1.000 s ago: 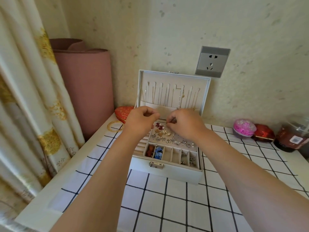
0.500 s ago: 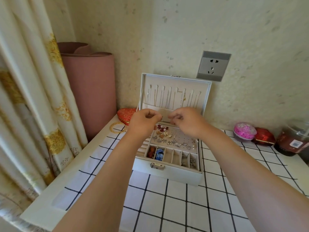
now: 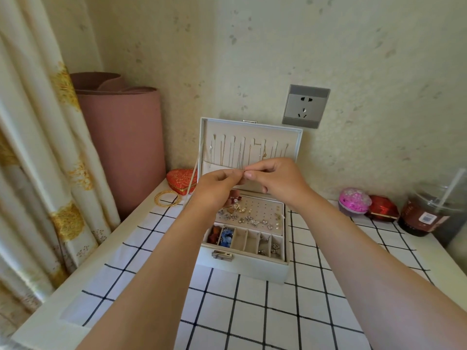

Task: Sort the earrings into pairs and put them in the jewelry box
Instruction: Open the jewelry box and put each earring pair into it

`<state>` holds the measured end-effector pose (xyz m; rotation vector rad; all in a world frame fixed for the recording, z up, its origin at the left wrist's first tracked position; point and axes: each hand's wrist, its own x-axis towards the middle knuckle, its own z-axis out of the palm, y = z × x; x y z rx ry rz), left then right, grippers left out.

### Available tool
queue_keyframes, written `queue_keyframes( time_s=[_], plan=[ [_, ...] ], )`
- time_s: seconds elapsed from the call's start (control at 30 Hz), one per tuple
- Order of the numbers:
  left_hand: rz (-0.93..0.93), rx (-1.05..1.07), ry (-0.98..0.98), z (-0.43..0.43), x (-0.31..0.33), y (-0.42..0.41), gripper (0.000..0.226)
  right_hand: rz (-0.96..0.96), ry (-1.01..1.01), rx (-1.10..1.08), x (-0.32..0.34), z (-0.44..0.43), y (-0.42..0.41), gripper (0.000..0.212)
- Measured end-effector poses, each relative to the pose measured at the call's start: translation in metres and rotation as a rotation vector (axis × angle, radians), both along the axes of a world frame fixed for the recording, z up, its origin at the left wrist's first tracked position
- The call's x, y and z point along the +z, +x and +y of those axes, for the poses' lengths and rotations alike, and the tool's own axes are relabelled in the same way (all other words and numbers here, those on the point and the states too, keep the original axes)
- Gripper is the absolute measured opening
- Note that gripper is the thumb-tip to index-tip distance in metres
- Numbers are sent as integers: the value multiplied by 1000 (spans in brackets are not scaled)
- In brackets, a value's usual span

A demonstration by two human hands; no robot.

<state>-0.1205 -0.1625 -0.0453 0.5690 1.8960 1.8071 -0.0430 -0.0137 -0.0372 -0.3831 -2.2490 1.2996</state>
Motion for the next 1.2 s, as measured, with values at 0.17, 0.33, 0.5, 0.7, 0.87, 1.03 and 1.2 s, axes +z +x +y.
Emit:
queue_keyframes(
  time_s=[0.17,0.33,0.5,0.7,0.87,1.03,1.2],
  plan=[
    [645,30,-393,-1,-18,-11,19,-249,362,-3,-20,9,3,7],
    [900,-88,-618,-4,-24,-13,34,-317,537,-10,-26,4,1,4],
    [924,-176,-642,-4,-26,-13,43,-306,630,-32,-29,-2,-3,3],
    [931,-198,-656,-4,-28,-14,42,-432,656,31,-24,0,-4,11],
    [939,-179,-631,-4,-30,-15,39,-519,529,51,-19,3,-5,25],
    [944,-132,-486,-8,-27,-4,38,-477,479,61,-6,-4,11,22],
    [944,-117,-379,-15,-25,23,28,-443,500,55,21,-17,47,13]
  ],
)
